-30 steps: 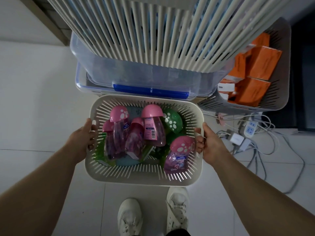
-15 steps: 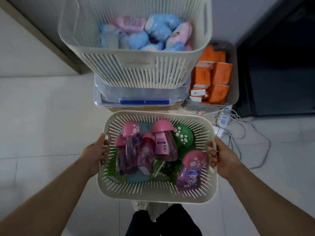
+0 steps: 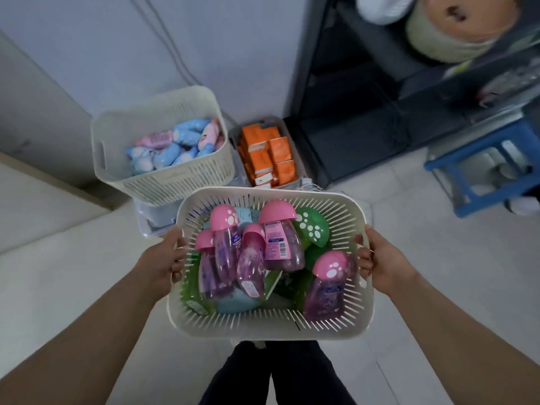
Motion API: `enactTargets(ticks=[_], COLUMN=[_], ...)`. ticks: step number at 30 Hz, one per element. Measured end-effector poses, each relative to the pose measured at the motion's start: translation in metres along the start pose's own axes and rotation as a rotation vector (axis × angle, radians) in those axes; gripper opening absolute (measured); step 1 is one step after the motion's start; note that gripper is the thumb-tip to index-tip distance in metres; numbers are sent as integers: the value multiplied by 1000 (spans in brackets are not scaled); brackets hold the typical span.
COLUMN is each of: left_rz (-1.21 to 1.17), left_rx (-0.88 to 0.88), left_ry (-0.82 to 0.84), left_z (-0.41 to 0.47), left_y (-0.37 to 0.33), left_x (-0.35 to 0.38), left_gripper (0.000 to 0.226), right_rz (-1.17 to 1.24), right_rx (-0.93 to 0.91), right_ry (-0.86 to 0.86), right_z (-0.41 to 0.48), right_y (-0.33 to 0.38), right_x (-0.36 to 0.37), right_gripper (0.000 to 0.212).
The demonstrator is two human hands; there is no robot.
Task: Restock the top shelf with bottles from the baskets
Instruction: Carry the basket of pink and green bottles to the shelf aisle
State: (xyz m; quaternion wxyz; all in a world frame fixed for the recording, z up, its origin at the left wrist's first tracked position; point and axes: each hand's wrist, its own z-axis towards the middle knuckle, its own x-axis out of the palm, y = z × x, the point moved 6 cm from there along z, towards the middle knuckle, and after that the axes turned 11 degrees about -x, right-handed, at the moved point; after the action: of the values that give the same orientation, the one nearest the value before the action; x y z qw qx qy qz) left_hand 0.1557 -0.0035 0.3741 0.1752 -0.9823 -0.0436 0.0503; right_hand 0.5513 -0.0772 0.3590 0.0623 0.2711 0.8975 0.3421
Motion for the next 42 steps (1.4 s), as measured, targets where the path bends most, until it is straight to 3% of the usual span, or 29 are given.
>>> enactTargets(ticks=[10,17,28,42], left_rz=[290,503,847,1390], left_rx=[24,32,47,155], left_ry=[98,207,345,512], left_z=[-111,-169,-237,-327], left_y=[10,76,186,270], left_x=[143,307,572,890], left_gripper=[40,42,41,46], right_rz=[287,534,727,1050], right_rx=[-6,9,-77,-88], right_ry=[-66,-160,-503,-892], right_z=[-103,-169,-249,-300], right_y=[16,-3,-26,-31], right_x=[-167,-327,-577,-752], right_gripper=[40,45,45,47])
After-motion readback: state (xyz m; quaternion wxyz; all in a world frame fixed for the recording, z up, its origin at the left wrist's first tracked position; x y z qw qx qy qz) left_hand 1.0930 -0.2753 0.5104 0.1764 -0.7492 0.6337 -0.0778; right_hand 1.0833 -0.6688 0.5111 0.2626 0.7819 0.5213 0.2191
